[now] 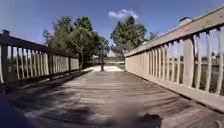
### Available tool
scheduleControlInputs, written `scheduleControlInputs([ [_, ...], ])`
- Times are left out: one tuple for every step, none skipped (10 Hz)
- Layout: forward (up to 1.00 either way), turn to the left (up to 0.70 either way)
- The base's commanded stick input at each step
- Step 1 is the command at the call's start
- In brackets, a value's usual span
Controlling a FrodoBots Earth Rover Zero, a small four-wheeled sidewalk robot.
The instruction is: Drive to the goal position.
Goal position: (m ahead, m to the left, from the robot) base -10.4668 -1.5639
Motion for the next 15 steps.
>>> scheduleControlInputs([
  [0.7,-0.3],
  [0.7,-0.35],
  [0.7,-0.35],
  [0.7,-0.32],
  [0.7,-0.09],
  [0.7,0.0],
  [0.7,0.0],
  [0.7,0.0],
  [0.7,0.0],
  [0.7,0.0],
  [0.7,0.0],
  [0.7,0.0],
  [0.7,0.0],
  [0.7,0.0],
  [0.7,0.0],
])
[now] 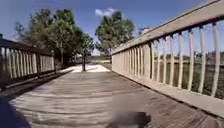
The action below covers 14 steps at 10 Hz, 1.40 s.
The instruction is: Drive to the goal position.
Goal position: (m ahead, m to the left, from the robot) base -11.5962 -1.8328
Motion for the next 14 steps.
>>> scheduleControlInputs([
  [0.7,0.0],
  [0.7,0.0],
  [0.7,0.0],
  [0.7,0.0],
  [0.7,0.0],
  [0.7,0.0],
  [0.7,0.0],
  [0.7,0.0],
  [0.7,0.0],
  [0.7,0.0],
  [0.7,0.0],
  [0.7,0.0],
  [0.7,0.0],
  [0.7,0.0],
])
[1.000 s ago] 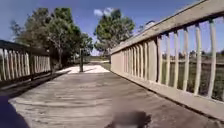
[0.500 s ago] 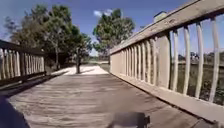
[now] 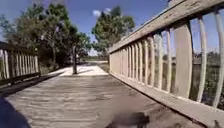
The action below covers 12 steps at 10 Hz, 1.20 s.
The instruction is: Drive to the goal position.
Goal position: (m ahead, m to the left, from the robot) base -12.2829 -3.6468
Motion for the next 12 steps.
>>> scheduleControlInputs([
  [0.7,0.0],
  [0.7,0.0],
  [0.7,0.0],
  [0.7,0.0],
  [0.7,0.0],
  [0.7,0.0],
  [0.7,0.04],
  [0.7,0.35],
  [0.7,0.35],
  [0.7,0.35],
  [0.7,0.35],
  [0.7,0.35],
])
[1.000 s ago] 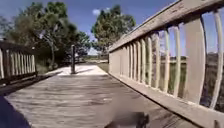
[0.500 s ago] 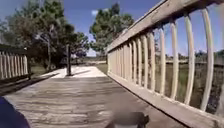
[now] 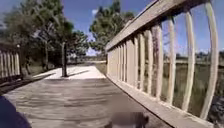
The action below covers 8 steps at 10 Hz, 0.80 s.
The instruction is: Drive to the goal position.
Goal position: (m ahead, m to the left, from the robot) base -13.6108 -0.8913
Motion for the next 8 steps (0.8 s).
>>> scheduleControlInputs([
  [0.7,0.35],
  [0.7,0.32],
  [0.7,0.0],
  [0.7,0.0],
  [0.7,0.0],
  [0.7,0.0],
  [0.7,0.0],
  [0.7,0.0],
])
